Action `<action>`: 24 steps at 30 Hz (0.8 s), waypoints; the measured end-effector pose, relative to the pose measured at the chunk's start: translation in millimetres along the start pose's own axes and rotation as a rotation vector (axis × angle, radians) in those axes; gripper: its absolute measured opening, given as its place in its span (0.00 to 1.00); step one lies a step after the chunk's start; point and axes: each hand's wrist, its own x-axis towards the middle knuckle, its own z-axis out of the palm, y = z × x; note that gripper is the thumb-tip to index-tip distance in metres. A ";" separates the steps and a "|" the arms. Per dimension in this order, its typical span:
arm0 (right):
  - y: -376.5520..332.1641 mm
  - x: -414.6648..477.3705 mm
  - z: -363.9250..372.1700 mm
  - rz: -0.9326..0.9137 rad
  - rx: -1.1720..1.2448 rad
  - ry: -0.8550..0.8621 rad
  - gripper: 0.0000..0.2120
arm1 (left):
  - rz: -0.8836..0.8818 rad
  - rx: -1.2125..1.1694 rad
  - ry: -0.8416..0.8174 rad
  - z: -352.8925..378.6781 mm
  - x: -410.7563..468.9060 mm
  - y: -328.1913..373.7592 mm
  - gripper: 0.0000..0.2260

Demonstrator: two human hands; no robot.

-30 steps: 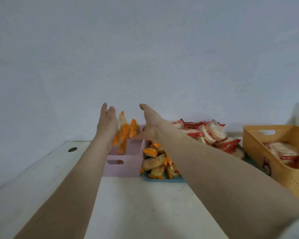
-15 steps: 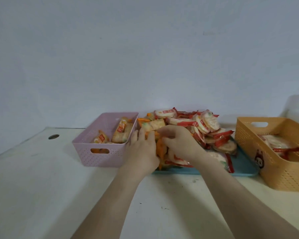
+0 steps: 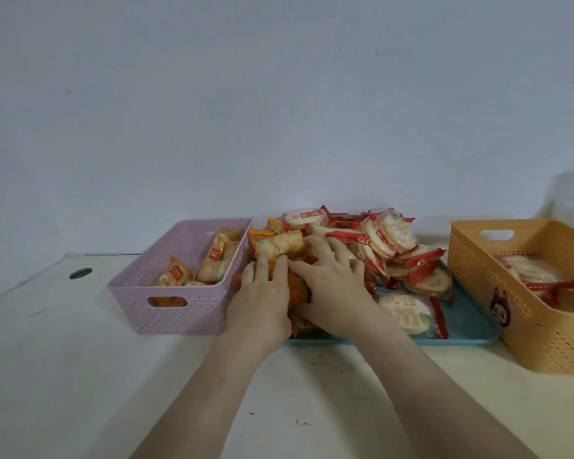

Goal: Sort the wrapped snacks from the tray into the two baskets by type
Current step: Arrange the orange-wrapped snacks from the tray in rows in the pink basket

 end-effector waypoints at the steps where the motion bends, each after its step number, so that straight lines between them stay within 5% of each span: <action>1: 0.5 -0.2 2.5 0.006 0.008 0.026 0.28 | 0.003 0.008 0.030 2.8 0.6 0.4 0.39; 9: 16.4 1.7 -2.5 0.075 0.122 0.169 0.14 | 0.040 -0.114 0.285 -2.2 -0.1 3.8 0.26; 14: 28.9 4.8 -22.9 0.145 0.654 0.247 0.11 | -0.004 -0.363 0.369 -27.1 0.3 4.4 0.16; 24: 16.7 -2.1 -60.8 0.238 1.305 0.464 0.08 | -0.129 -1.139 0.324 -67.3 0.0 -2.3 0.07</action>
